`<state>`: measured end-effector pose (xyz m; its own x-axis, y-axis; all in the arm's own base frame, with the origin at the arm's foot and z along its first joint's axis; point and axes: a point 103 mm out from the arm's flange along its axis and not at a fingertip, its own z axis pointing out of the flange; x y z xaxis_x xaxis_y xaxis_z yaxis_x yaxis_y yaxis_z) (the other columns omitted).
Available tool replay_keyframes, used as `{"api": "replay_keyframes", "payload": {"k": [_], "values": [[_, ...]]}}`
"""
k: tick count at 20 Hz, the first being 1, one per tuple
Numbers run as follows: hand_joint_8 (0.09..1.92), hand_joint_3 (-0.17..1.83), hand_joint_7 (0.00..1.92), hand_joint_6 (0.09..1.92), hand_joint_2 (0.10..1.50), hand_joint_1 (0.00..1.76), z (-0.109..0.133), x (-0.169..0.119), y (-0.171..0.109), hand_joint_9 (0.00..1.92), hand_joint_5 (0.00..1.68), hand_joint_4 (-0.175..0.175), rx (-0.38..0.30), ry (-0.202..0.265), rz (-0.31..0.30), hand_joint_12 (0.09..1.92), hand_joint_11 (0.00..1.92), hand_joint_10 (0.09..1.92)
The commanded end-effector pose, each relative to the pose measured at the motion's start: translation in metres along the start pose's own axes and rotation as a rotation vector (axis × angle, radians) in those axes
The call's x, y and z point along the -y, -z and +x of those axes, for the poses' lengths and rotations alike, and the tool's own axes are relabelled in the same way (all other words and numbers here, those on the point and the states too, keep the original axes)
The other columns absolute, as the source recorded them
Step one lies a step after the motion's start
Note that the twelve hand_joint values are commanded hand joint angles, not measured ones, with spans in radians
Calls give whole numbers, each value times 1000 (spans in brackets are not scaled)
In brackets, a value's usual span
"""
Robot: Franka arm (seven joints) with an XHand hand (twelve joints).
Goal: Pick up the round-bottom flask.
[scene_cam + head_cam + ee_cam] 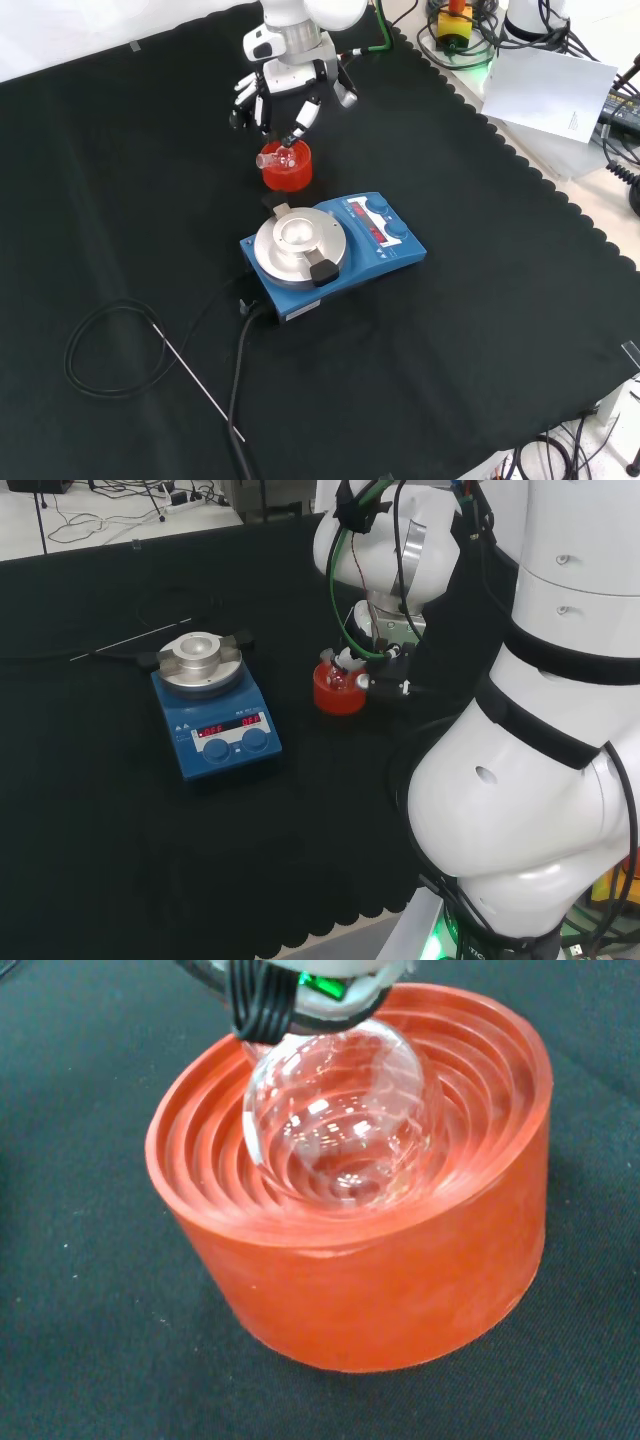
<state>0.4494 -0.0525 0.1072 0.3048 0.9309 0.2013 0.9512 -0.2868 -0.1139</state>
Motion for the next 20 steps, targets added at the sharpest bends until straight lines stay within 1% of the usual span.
{"api": "replay_keyframes", "payload": {"k": [1,2,3,4,5,9,12,20], "values": [[663,376,442,651,785,1056,3,0,0,655,1174,97,-8,3,22,1336,336,594],[659,449,437,679,723,1022,4,-1,0,653,1104,24,-10,1,29,1336,334,588],[659,525,426,711,666,995,5,-1,0,641,1027,-19,-14,0,36,1340,324,587],[662,583,411,741,623,973,7,-2,-1,627,955,-40,-18,0,43,1346,310,592],[664,618,398,758,597,958,9,-3,-2,614,904,-51,-19,2,49,1351,299,595],[674,642,351,771,557,912,16,-7,-7,573,747,-57,-22,3,64,1366,257,612],[685,625,333,768,552,893,20,-10,-10,557,681,-58,-30,3,72,1373,242,628],[693,608,324,763,553,878,22,-14,-16,548,650,-58,-20,-10,85,1376,233,642]]}}
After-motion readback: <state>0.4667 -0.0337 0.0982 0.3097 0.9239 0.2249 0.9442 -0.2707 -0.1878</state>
